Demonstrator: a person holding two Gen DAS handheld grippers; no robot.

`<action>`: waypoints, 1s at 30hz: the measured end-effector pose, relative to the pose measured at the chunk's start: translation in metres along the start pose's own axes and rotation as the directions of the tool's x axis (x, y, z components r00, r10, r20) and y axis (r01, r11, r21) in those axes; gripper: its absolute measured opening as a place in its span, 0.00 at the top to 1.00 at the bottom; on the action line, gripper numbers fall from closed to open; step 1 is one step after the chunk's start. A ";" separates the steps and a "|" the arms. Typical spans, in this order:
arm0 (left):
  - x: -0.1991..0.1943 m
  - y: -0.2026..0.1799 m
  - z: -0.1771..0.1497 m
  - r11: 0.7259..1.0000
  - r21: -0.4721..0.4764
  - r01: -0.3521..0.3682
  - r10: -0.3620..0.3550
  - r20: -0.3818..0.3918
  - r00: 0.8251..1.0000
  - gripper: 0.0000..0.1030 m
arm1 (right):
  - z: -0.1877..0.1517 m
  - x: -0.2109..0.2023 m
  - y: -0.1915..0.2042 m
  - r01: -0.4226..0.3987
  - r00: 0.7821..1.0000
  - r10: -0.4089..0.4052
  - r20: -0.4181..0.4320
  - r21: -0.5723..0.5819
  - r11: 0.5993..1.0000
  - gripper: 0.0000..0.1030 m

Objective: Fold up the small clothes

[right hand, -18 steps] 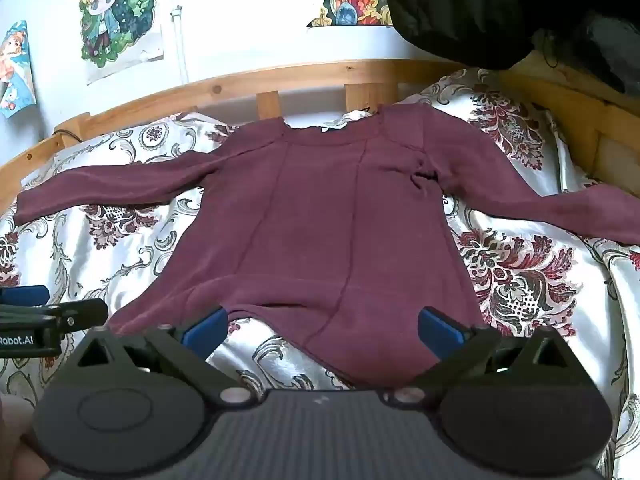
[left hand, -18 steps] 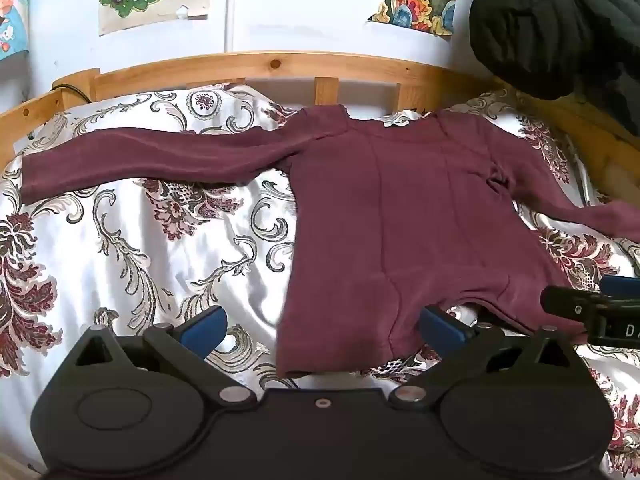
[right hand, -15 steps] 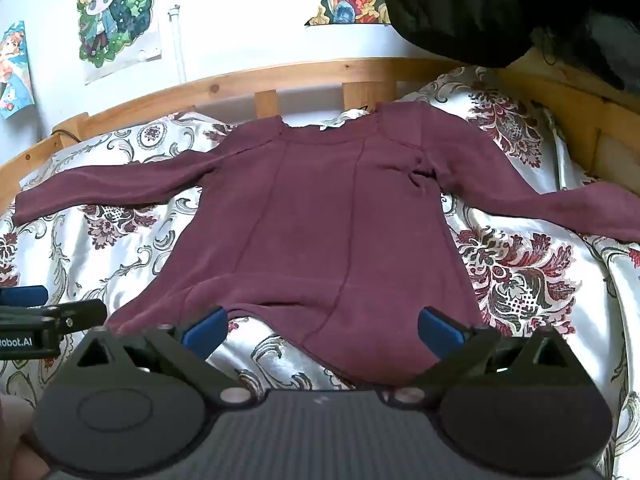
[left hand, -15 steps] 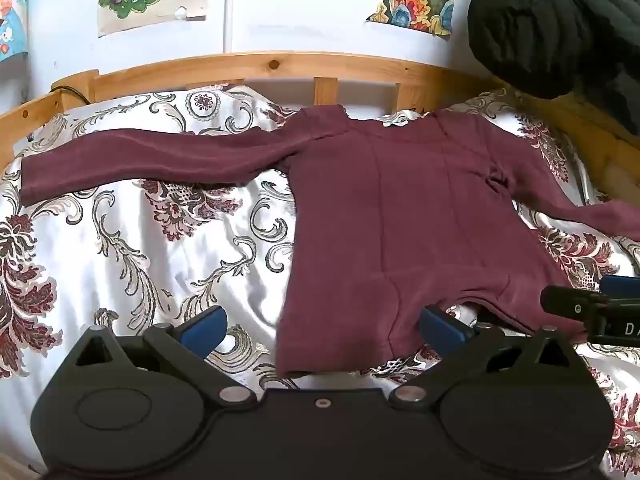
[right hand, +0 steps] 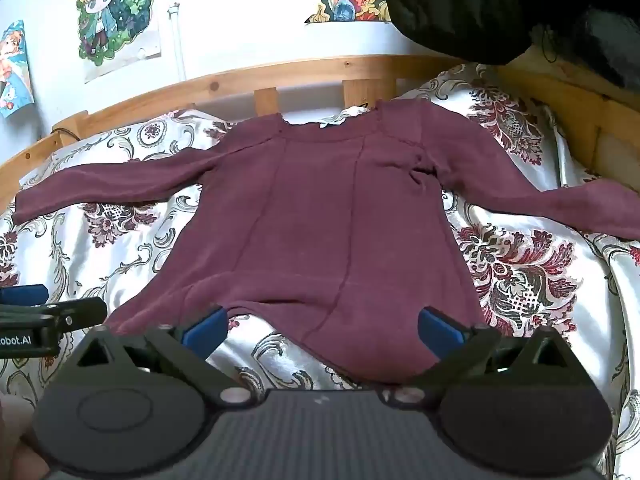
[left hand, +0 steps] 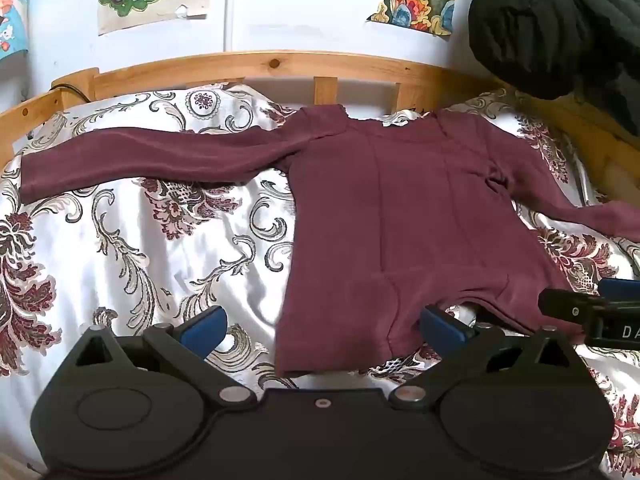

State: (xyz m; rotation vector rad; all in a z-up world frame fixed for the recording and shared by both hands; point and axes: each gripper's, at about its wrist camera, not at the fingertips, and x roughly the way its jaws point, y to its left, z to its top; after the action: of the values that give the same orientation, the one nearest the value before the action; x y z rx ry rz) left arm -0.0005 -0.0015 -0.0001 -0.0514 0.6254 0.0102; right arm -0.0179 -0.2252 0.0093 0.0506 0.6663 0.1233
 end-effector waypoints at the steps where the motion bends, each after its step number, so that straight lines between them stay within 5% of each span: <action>1: 0.001 0.000 0.000 1.000 0.000 0.000 0.000 -0.003 1.000 0.01 | 0.000 0.000 -0.001 0.001 1.000 -0.001 0.000 0.001 1.000 0.00; 30: 0.001 -0.001 0.000 1.000 -0.001 0.002 -0.002 -0.004 1.000 0.01 | -0.001 0.001 0.000 0.004 1.000 -0.004 -0.011 0.011 1.000 0.00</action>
State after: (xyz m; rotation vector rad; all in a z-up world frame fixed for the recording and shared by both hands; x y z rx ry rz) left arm 0.0003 -0.0028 0.0000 -0.0526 0.6290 0.0088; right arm -0.0175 -0.2249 0.0078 0.0592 0.6780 0.1164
